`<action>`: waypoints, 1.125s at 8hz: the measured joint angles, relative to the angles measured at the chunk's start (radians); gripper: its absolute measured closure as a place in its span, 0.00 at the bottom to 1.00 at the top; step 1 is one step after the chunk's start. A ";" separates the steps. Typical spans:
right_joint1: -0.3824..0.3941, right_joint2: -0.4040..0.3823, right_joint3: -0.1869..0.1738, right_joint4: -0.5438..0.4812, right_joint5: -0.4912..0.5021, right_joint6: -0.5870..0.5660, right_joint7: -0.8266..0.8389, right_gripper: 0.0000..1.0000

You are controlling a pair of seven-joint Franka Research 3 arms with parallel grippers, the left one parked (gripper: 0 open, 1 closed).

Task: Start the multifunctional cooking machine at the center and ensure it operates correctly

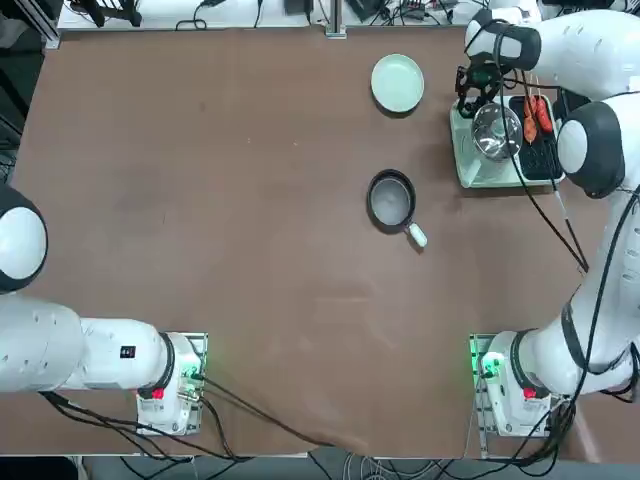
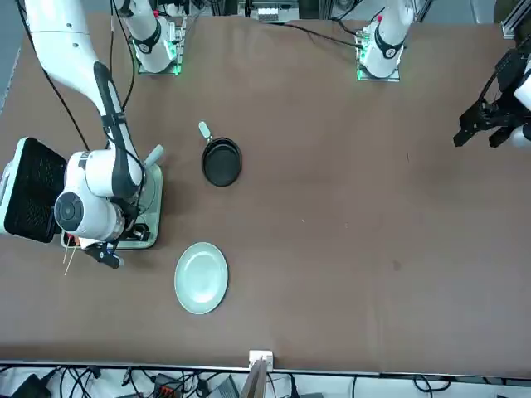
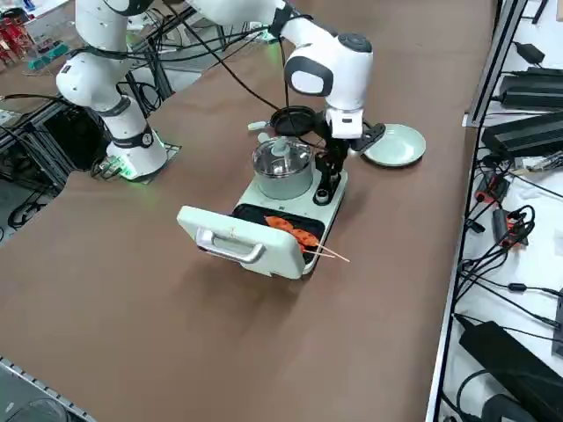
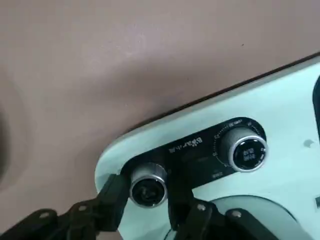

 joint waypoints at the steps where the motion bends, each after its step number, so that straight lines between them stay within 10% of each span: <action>1: 0.000 0.000 0.000 0.000 0.000 0.000 0.002 0.58; 9: 0.000 0.000 0.000 0.000 -0.001 0.000 -0.065 0.58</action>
